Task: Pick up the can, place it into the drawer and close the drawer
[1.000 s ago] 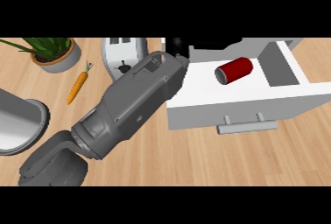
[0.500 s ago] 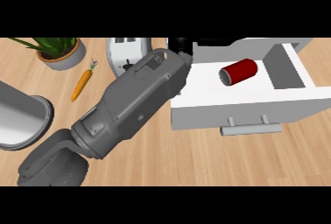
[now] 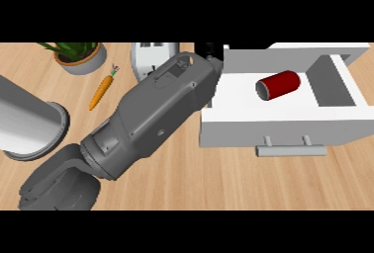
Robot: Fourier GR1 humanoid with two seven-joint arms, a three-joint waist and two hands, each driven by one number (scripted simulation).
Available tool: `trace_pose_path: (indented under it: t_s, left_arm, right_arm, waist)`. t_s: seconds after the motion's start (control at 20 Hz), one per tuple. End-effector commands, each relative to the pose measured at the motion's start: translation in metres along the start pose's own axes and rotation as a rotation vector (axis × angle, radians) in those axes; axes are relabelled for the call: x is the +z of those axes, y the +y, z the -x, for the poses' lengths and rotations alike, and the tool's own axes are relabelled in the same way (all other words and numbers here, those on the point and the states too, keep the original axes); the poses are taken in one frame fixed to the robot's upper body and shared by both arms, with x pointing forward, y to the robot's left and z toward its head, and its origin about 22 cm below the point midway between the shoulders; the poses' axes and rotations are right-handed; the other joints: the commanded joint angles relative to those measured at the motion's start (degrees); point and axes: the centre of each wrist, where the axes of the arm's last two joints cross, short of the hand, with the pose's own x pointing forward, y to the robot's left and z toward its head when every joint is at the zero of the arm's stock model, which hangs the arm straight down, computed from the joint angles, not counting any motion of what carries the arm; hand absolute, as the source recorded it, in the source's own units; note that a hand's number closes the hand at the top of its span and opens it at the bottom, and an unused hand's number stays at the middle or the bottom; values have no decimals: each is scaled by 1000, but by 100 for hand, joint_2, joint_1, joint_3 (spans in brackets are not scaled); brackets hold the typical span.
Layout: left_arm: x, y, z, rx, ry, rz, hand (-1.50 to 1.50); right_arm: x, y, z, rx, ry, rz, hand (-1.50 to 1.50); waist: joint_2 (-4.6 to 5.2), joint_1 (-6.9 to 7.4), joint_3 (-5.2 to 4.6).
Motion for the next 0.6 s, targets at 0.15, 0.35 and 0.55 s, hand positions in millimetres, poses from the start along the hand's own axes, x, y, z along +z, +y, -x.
trace_pose_path:
  t_s: [0.15, 0.35, 0.55]
  left_arm:
    - [0, 2, -1, 1, 32, -19, -150]
    - [-4, 1, -15, -17, 14, -20, -150]
    - [-4, 21, -3, -23, 30, -24, -150]
  right_arm:
    - [-53, 34, 21, 165, -4, -33, -150]
    - [-76, 63, 29, 259, -47, -80, -150]
    - [-113, 90, 24, 352, -43, -147, -150]
  waist:
    - [-60, 143, -1]
    - [-54, 145, 1]
    - [-81, 312, -7]
